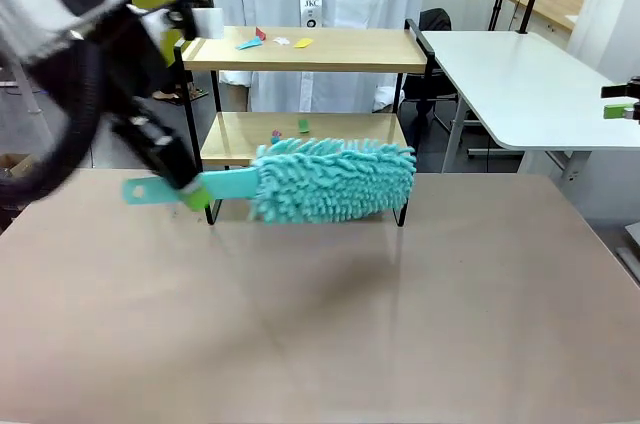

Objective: Clean the shelf.
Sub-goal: Clean the specific section of the Shelf indicated by the human with the Duster.

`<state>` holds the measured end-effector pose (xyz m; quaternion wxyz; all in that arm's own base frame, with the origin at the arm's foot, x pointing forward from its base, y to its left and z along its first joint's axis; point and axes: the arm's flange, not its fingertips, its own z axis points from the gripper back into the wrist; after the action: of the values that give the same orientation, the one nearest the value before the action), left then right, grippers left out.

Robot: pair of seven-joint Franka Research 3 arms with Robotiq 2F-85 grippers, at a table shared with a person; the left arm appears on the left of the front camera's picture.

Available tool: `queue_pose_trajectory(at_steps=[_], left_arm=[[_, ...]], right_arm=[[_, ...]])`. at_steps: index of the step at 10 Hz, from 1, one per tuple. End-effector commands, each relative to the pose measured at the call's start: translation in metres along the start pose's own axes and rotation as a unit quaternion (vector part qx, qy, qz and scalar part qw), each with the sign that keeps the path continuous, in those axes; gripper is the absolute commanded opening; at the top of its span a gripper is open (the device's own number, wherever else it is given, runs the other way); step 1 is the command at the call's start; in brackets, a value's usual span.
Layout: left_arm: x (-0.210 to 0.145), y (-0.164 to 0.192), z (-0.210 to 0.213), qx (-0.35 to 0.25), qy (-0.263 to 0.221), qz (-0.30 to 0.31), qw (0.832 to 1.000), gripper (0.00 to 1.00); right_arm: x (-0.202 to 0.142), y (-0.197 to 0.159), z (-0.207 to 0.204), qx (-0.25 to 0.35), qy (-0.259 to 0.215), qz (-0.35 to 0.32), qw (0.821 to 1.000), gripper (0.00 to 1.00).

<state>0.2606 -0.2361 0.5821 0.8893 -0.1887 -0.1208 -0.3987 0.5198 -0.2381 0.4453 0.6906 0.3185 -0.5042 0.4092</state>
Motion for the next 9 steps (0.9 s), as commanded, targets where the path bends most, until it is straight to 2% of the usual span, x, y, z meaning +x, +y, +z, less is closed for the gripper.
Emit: queue_pose_trajectory(at_steps=[1,5,9], left_arm=[[0.014,-0.015,-0.028,0.011,-0.062,0.057,0.996,0.13],[0.037,-0.037,-0.059,0.069,-0.156,0.18,0.969,0.13],[0.078,-0.038,-0.106,0.059,-0.195,0.244,0.948,0.13]], right_arm=[[0.002,0.0,-0.001,-0.004,0.002,0.003,1.0,1.0],[0.002,0.0,-0.001,-0.004,0.002,0.003,1.0,1.0],[0.002,0.0,-0.001,-0.004,0.002,0.003,1.0,1.0]])
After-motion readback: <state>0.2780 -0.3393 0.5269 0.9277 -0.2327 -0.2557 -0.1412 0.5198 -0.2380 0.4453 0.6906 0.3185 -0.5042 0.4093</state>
